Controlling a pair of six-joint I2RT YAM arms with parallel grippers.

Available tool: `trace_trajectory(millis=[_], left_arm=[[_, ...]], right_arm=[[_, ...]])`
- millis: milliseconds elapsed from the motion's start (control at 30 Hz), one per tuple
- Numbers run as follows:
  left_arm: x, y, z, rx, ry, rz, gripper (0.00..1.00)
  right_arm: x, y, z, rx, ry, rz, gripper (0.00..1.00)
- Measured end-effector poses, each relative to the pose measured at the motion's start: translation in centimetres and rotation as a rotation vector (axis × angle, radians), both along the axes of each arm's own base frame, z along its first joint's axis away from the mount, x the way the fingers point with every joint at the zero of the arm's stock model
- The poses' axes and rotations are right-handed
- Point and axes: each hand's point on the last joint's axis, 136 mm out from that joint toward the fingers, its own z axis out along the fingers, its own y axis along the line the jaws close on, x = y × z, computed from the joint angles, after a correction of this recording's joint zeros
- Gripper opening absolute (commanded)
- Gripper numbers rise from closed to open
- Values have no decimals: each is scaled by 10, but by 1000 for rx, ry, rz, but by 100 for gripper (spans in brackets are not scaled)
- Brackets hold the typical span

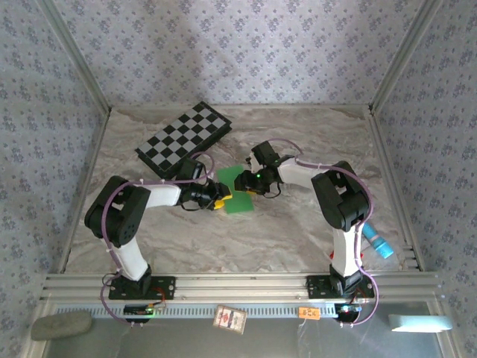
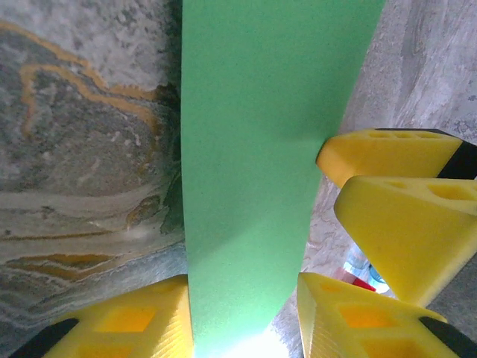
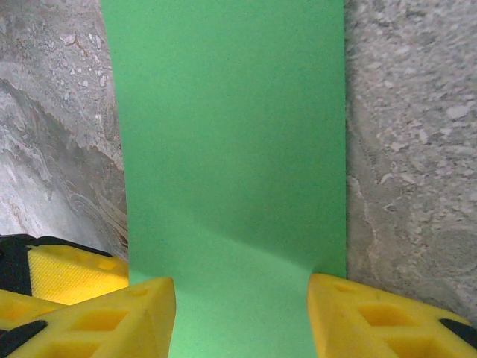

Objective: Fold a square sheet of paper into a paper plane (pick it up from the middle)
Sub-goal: Third fold the triangle at the center of the table.

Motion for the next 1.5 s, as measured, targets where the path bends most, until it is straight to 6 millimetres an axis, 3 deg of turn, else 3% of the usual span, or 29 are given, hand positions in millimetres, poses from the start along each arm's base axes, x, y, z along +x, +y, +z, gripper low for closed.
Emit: trace_trajectory(millis=[500, 867, 1000, 1133, 1233, 1367, 1500], left_arm=[[13, -4, 3, -10, -12, 13, 24], [16, -1, -3, -9, 35, 53, 4], [16, -1, -3, -11, 47, 64, 4], [17, 0, -3, -7, 59, 80, 5], [20, -1, 1, -10, 59, 88, 5], [24, -3, 8, -16, 57, 92, 5], [27, -5, 13, -18, 53, 92, 6]], right_arm=[[2, -4, -1, 13, 3, -7, 47], [10, -10, 2, 14, -40, 5, 48], [13, -18, 16, -3, -129, 22, 58], [15, -26, 45, -8, -269, 45, 76], [16, -31, 62, -12, -381, 64, 83], [11, -37, 70, -31, -498, 104, 88], [-5, -34, 66, -52, -616, 197, 90]])
